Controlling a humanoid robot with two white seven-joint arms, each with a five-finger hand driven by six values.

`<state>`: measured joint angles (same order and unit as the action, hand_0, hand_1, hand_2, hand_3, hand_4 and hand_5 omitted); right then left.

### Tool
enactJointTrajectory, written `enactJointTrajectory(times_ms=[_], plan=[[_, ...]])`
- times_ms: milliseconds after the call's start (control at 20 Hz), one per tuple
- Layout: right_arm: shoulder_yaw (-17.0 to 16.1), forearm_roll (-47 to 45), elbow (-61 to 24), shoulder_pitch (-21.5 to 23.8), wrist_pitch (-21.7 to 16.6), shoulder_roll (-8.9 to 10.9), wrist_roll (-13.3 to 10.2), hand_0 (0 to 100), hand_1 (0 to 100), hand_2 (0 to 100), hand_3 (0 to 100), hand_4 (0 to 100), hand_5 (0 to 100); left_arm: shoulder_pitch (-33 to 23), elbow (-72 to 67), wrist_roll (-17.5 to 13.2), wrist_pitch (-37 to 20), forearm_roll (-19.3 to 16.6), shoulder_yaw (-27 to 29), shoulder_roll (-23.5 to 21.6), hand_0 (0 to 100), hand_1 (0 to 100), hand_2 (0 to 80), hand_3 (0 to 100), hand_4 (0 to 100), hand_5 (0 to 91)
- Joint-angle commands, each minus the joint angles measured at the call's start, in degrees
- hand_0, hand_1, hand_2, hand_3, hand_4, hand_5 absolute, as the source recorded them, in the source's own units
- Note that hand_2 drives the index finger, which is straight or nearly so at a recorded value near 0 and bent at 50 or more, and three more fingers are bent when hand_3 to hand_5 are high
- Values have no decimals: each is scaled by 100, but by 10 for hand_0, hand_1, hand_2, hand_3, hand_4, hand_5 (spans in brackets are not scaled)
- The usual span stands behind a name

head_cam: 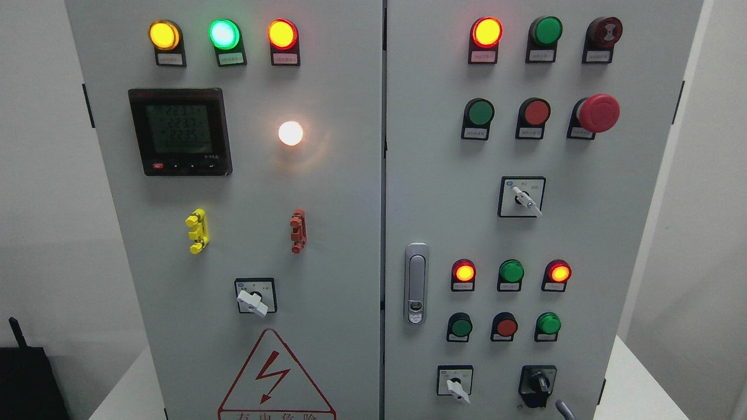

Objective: Trip black knob to open circuit
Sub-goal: 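Raise the right hand up to the black rotary knob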

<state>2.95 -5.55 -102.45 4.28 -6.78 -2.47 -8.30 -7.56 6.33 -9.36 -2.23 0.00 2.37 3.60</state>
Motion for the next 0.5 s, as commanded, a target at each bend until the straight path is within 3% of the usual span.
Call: enactJointTrajectory(times_ms=[0,451], plan=[[92,2,32,-24,1,1,4,0,0,0,1000,1000,1000,0,0,-4,3,-132,0,0,120,389,0,0,0,0],[101,2,41,-15,10,1,4,0,0,0,1000,1000,1000,0,0,-4,-6,-132,0,0,120,389,0,0,0,0]])
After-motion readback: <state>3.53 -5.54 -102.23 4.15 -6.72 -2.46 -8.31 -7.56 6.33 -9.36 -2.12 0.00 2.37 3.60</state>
